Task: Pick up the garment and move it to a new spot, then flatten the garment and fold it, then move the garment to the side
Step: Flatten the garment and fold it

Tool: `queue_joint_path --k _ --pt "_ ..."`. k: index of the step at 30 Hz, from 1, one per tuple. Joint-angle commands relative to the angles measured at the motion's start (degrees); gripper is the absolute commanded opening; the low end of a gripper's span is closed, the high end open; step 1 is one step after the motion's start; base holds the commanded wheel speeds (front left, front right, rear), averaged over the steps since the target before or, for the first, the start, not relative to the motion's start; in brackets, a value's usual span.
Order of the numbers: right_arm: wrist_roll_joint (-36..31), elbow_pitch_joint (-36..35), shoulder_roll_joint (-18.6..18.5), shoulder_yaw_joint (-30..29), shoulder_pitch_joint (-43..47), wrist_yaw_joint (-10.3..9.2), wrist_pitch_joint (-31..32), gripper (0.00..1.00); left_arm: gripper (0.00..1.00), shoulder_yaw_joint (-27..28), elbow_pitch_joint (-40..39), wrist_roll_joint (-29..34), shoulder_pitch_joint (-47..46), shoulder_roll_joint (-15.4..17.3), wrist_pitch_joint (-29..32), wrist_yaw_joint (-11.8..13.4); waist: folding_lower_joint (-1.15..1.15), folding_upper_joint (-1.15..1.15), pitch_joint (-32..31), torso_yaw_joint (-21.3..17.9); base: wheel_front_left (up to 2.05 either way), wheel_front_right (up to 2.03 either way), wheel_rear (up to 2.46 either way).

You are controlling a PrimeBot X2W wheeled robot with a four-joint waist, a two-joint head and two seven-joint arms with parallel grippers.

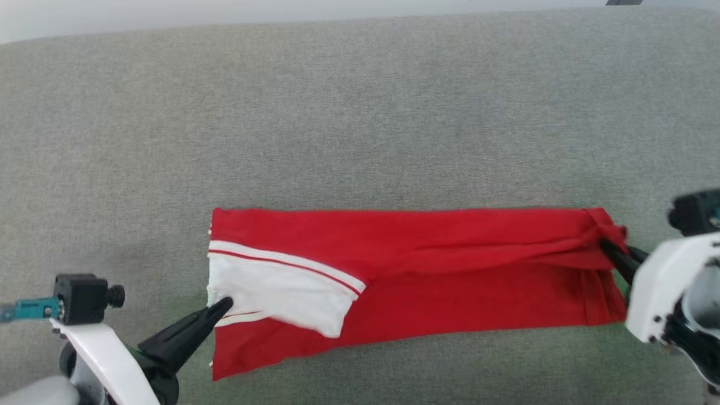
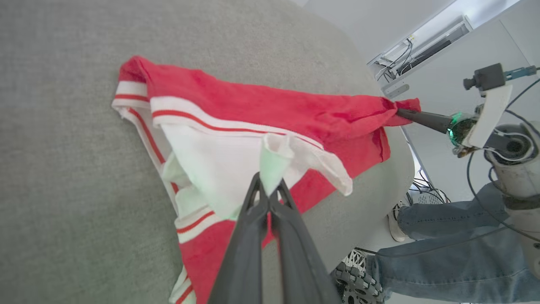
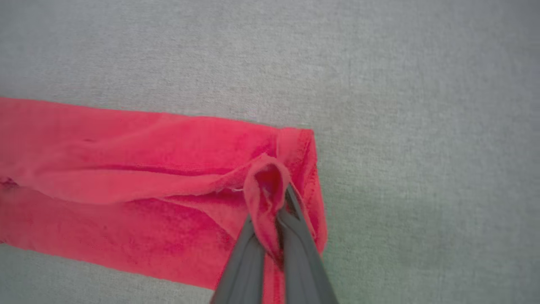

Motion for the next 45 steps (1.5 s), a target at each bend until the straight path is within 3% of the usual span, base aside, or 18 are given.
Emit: queue_joint_path --k 1,14,15,16,17,18,19,22,23,30,33,37,45 --pt "-0.57 -0.4 0.36 -1.09 1.32 -0.05 -0.56 0.0 0.0 2.09 0.44 0.23 1.94 -1.27 -0.27 0.13 0.0 0.0 0.28 0.38 0.0 0.0 0.0" --pt "-3.99 8.97 4.15 0.43 -0.43 -0.04 -7.23 0.0 0.0 5.41 13.44 8.47 7.07 -10.84 -0.31 0.13 0.0 0.0 1.08 0.6 0.0 0.0 0.0" --pt "-4.04 9.56 4.17 0.71 -0.68 -0.04 -7.62 0.07 0.0 5.58 14.24 8.91 7.15 -11.29 -0.31 0.13 0.0 0.0 1.03 0.54 0.0 0.0 0.0" --pt "-3.98 10.13 4.2 1.0 -0.89 -0.04 -7.96 0.4 0.02 5.71 14.94 9.5 7.22 -11.65 -0.31 0.13 0.0 0.0 1.0 0.47 0.0 0.0 0.0" --pt "-3.95 10.49 4.09 1.27 -1.08 -0.04 -8.43 0.78 0.17 5.95 15.47 9.64 7.36 -12.12 -0.31 0.13 0.0 0.0 0.99 0.4 0.0 0.0 0.0" --pt "-3.89 10.65 3.79 1.15 -1.12 -0.04 -8.73 1.0 0.34 6.63 15.77 9.82 7.56 -12.68 -0.31 0.13 0.0 0.0 0.93 0.46 0.0 0.0 0.0" --pt "-3.89 10.65 3.79 1.15 -1.12 -0.04 -8.73 1.0 0.34 6.63 15.77 9.82 7.56 -12.68 -0.31 0.13 0.0 0.0 0.93 0.46 0.0 0.0 0.0" --pt "-3.53 10.08 2.84 0.48 -0.58 -0.05 -9.19 1.0 0.96 9.22 16.43 11.13 8.77 -13.82 -0.32 0.13 0.0 0.0 0.77 0.72 0.0 0.0 0.0" --pt "-3.4 9.69 2.61 -0.02 -0.24 -0.05 -9.13 1.0 1.0 10.65 16.61 11.61 9.16 -14.28 -0.32 0.13 0.0 0.0 0.69 0.92 0.0 0.0 0.0" --pt "-2.89 9.81 2.54 -4.9 1.96 -0.04 -7.97 1.0 1.0 20.58 18.17 17.63 14.3 -18.7 -0.32 0.13 0.0 0.0 -0.69 3.16 0.0 0.0 0.0" --pt "-2.04 12.02 3.25 -6.91 2.25 -0.04 -7.69 1.0 1.0 24.87 20.1 21.96 16.57 -22.32 -0.31 0.13 0.0 0.0 -1.22 4.64 0.0 0.0 0.0" --pt "-1.52 15.67 3.65 -8.23 2.2 -0.04 -7.15 1.0 1.0 31.6 22.43 29.27 19.11 -27.76 -0.32 0.13 0.0 0.0 -1.64 6.74 0.0 0.0 0.0" --pt "-1.63 22.75 4.28 -7.97 2.46 -0.04 -5.68 1.0 1.0 44.56 22.33 46.59 24.09 -35.47 -0.32 0.13 0.0 0.0 -2.61 10.01 0.0 0.0 0.0"
